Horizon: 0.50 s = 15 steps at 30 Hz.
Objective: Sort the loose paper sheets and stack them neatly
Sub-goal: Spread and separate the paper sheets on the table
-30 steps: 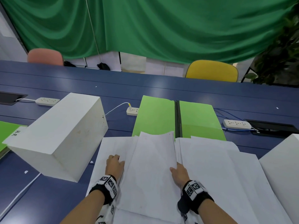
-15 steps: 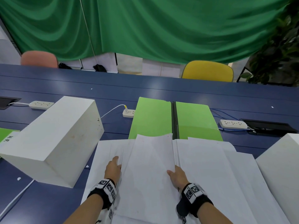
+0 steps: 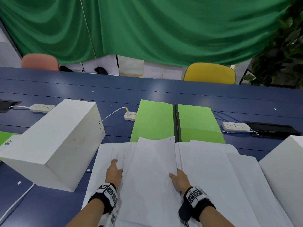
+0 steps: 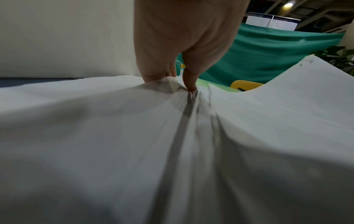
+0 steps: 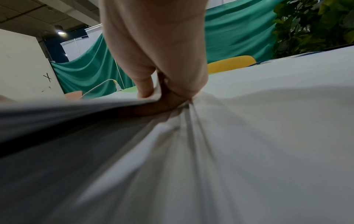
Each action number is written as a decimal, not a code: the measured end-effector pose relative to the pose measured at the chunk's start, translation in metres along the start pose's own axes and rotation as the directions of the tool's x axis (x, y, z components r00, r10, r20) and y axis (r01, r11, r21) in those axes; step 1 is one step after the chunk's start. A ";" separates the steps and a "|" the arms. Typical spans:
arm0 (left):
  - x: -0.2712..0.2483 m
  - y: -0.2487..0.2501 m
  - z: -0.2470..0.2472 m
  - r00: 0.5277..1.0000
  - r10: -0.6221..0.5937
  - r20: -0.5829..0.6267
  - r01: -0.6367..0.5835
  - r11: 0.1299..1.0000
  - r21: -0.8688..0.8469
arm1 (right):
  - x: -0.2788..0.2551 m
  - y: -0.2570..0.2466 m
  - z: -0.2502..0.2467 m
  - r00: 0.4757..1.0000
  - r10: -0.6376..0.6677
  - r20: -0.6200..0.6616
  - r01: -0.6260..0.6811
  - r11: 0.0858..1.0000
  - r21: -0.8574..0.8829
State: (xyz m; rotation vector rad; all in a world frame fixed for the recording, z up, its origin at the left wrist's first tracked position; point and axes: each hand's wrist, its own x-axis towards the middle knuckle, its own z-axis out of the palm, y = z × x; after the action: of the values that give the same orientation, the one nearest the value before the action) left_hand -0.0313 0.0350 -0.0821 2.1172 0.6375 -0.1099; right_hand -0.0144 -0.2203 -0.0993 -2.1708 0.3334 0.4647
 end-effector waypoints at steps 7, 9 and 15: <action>0.007 0.001 -0.002 1.000 0.016 -0.015 -0.016 0.999 0.042 | 0.002 0.002 0.002 1.000 0.002 -0.009 -0.002 1.000 0.006; 0.009 -0.002 0.001 0.999 0.047 -0.012 -0.045 0.988 0.145 | 0.001 0.002 0.002 1.000 -0.004 -0.009 0.004 1.000 0.007; 0.004 -0.011 0.006 0.983 0.184 -0.026 -0.160 0.911 0.379 | 0.001 0.004 0.003 1.000 0.003 -0.025 -0.002 0.999 0.038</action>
State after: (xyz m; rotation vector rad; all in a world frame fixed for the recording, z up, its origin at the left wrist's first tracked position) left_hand -0.0319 0.0369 -0.0952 2.5477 0.4890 -0.0737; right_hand -0.0154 -0.2202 -0.1044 -2.1411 0.3555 0.4297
